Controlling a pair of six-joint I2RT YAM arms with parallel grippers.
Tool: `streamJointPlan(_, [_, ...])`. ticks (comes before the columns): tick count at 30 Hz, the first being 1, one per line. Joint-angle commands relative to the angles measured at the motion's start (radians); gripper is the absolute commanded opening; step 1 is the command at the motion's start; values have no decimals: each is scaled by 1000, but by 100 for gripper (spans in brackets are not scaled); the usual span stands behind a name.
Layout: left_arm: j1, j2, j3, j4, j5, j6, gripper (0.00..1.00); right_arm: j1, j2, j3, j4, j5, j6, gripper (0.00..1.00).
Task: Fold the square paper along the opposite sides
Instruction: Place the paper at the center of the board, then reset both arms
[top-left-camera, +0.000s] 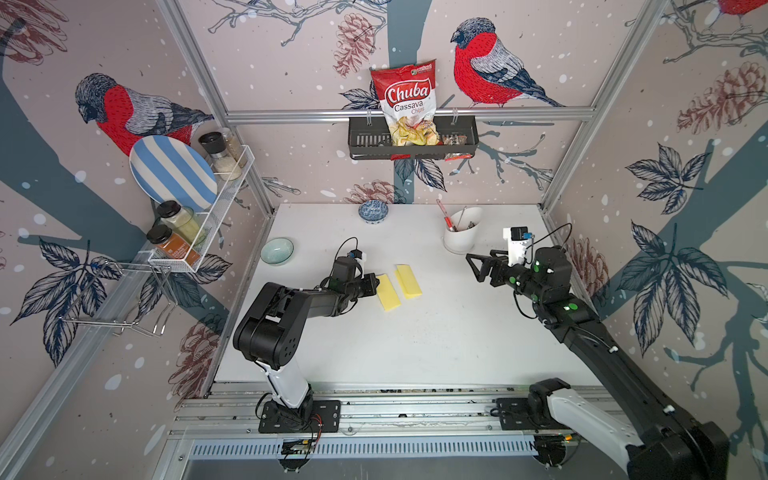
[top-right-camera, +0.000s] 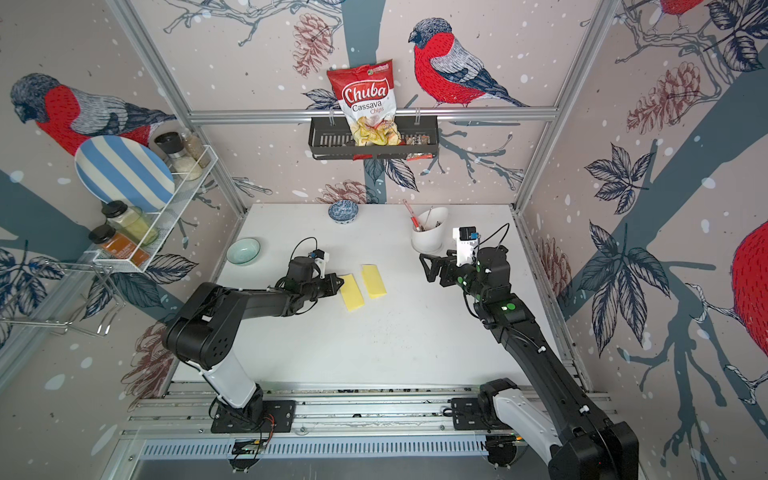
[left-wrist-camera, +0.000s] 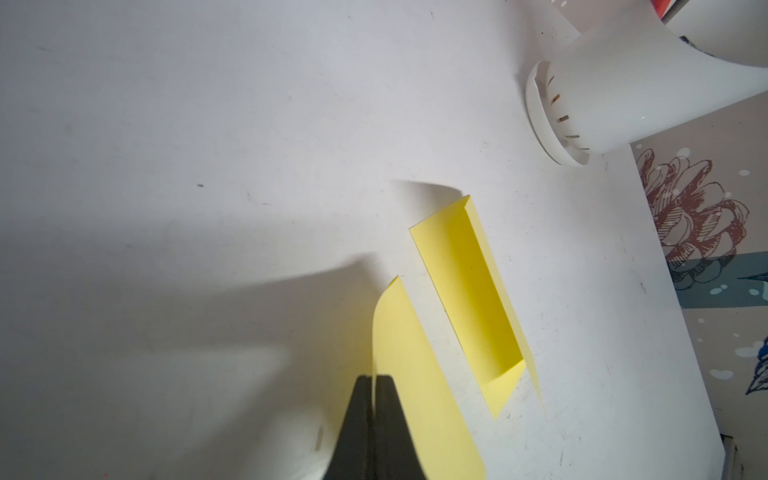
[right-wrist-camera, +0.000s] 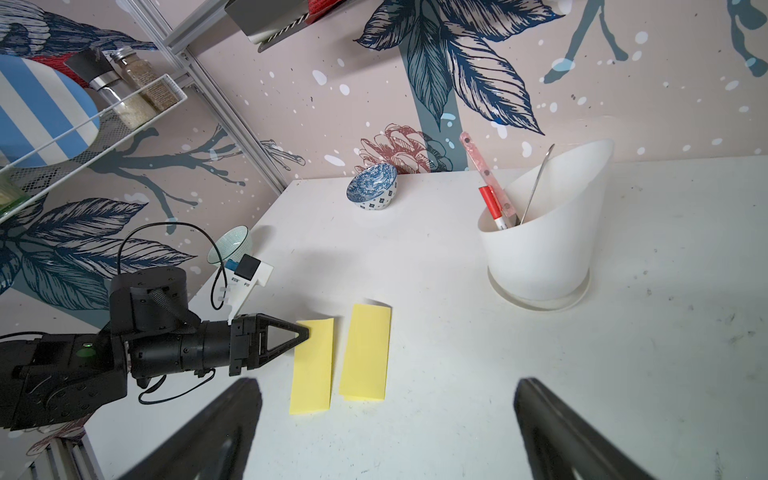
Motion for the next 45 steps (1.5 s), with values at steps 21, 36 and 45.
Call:
streamJointPlan(21, [0,-377,27,-239,-511,102,63,0,3,-4,43,58,20,100])
streamJointPlan(36, [16,-569,-617,1104,-903,780,90,-74,144,-336,710,913,-104,100])
streamJointPlan(45, [29,-383,-537,916,-1043,652,93,-198,335,-431,976,682,-212,100])
